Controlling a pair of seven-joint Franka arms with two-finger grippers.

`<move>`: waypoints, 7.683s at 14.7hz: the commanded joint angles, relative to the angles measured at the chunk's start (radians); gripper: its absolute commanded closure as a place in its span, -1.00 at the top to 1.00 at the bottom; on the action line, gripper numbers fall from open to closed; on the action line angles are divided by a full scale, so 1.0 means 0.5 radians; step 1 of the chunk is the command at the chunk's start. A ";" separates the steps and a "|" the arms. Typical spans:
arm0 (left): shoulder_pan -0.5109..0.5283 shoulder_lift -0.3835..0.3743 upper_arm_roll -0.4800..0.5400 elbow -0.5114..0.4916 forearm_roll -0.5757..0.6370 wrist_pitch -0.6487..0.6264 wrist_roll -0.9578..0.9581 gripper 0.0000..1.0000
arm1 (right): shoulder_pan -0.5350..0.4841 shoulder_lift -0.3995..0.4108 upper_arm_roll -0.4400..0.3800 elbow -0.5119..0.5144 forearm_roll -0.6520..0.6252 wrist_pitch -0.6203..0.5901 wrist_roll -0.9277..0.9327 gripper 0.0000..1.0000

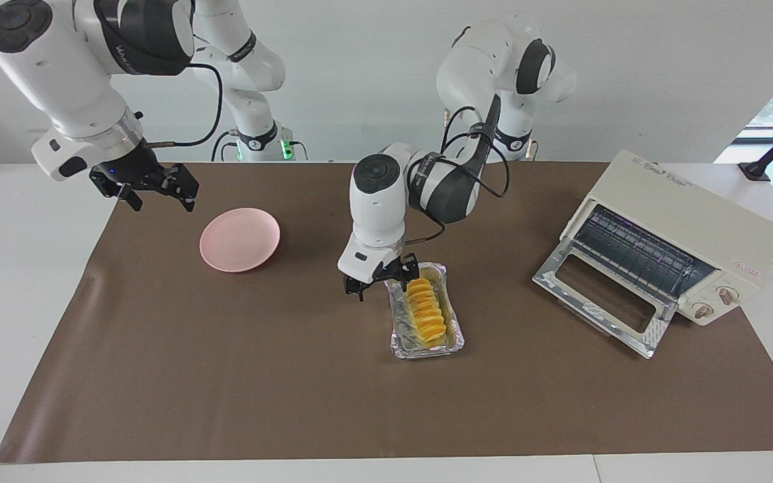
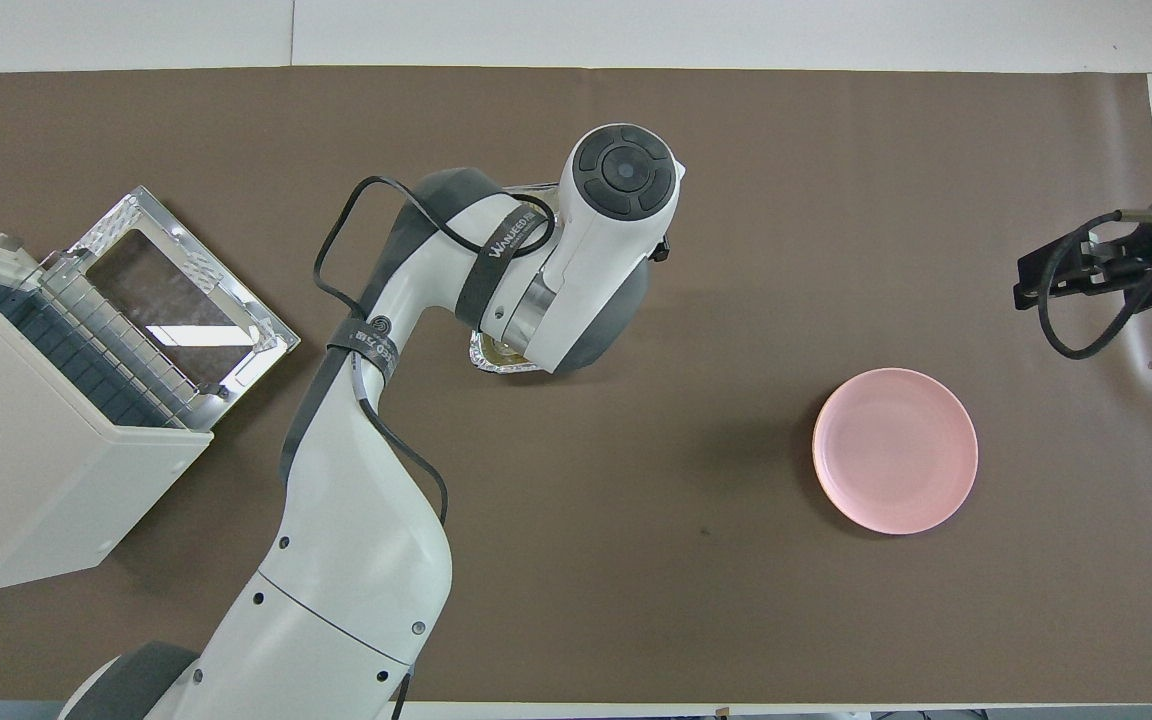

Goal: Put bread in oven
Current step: 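Reach the left gripper to the foil tray and grasp its rim, then lift the foil tray with the left gripper over the oven door, then push the foil tray with the left gripper into the oven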

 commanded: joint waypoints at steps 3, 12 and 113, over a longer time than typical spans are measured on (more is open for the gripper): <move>-0.017 0.037 0.029 -0.049 -0.041 0.096 -0.015 0.70 | -0.032 -0.091 0.006 -0.121 0.022 0.069 -0.034 1.00; -0.032 0.021 0.025 -0.141 -0.066 0.130 -0.012 0.35 | -0.142 -0.070 -0.003 -0.081 0.025 0.223 -0.025 1.00; 0.587 -1.019 0.750 -1.381 0.287 -0.180 0.252 1.00 | 0.266 -0.091 -0.375 -0.103 0.022 0.164 -0.037 1.00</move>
